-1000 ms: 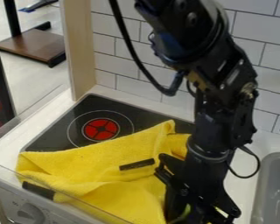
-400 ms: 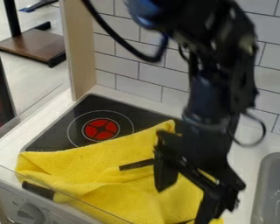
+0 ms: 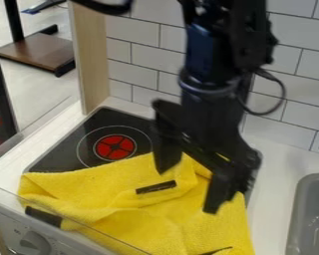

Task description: Unfold the cloth from the middle to the bottom right

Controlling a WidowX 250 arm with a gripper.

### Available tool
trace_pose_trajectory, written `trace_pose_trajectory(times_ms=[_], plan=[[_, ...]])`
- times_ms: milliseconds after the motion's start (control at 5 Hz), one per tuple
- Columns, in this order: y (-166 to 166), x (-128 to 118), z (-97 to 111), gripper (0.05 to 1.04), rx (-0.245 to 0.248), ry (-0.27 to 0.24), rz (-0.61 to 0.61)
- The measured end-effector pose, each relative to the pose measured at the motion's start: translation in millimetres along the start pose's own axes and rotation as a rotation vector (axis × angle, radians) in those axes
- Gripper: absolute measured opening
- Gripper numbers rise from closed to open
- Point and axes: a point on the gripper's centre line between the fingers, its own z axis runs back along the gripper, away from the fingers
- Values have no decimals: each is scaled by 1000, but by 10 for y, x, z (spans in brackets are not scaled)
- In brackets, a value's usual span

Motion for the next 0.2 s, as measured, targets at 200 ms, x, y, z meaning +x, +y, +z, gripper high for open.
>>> trace_pose_trajectory(times_ms=[200], plan=[[9, 4, 7, 999, 5, -5, 7]])
